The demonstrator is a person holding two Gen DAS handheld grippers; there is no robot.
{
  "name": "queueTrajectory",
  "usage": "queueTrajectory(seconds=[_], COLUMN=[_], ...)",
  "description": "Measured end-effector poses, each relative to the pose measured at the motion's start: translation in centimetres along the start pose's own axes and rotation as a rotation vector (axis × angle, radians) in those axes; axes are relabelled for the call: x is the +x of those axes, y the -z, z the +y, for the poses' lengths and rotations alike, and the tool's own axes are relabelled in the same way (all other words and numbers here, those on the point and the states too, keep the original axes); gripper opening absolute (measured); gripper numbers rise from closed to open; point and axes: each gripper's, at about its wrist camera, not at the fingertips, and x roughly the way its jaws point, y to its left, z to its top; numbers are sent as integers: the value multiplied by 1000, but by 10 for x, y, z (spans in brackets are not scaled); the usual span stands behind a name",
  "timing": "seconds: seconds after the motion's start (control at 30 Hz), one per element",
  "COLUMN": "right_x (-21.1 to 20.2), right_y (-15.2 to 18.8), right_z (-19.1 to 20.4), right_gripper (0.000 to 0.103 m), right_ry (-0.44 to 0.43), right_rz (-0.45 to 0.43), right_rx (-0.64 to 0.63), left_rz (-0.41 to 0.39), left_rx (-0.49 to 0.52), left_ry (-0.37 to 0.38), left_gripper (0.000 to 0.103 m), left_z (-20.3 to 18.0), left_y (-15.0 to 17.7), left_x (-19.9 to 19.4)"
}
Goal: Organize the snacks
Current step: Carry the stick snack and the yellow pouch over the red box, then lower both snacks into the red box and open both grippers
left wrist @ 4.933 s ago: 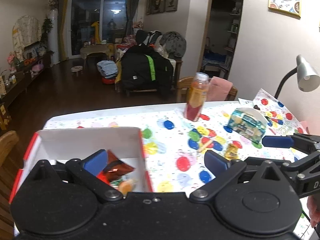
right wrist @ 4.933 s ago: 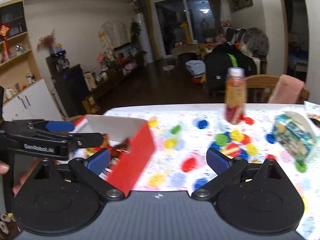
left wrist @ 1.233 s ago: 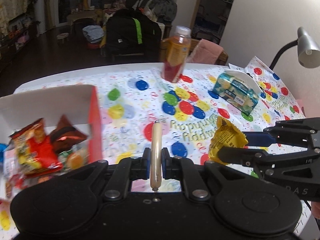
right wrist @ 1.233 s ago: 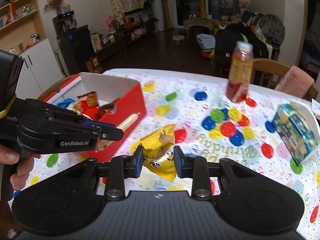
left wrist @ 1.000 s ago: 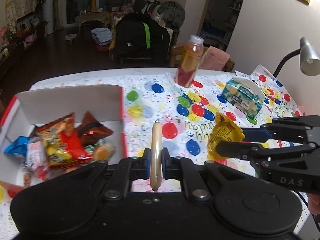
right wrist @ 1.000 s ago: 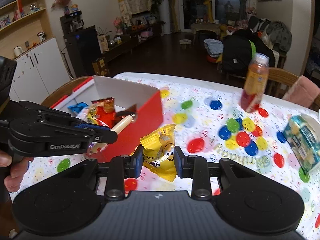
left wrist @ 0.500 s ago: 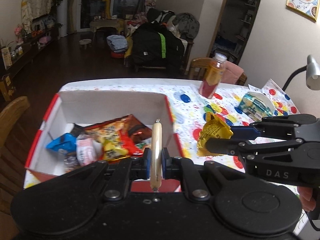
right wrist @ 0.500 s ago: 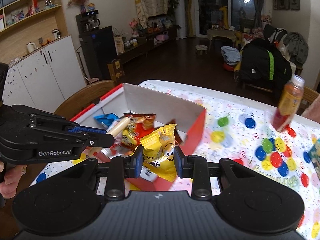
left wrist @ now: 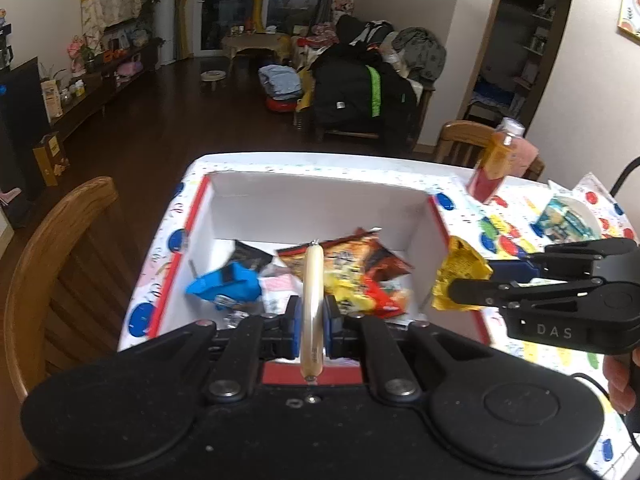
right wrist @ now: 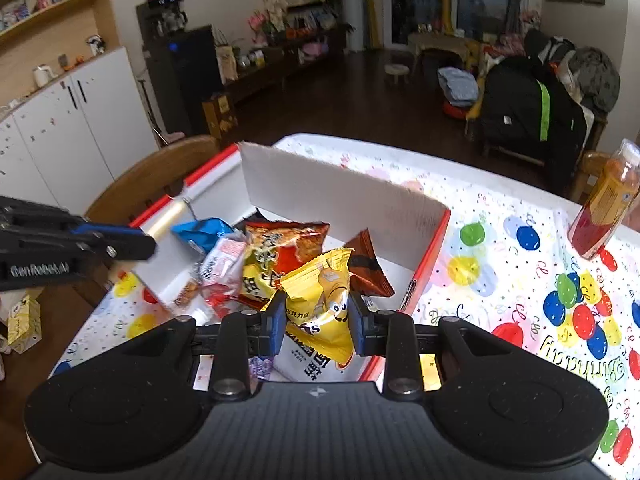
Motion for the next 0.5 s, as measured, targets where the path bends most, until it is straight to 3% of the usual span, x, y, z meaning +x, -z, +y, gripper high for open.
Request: queueTrajectory(seconds=[0.23, 0.5], right_x=[31, 54], right_y=[-5, -7], right_z=[1, -4], right_gripper=[31, 31], right_ry=[43, 64], right_rz=[47, 91], right_rx=[-20, -29], left_rz=[32, 62], left_rx=[18, 44], left_ry=[-67, -66], left_gripper=[8, 8], left_z=[25, 33], left_y=[-12, -30], left_x=[31, 67])
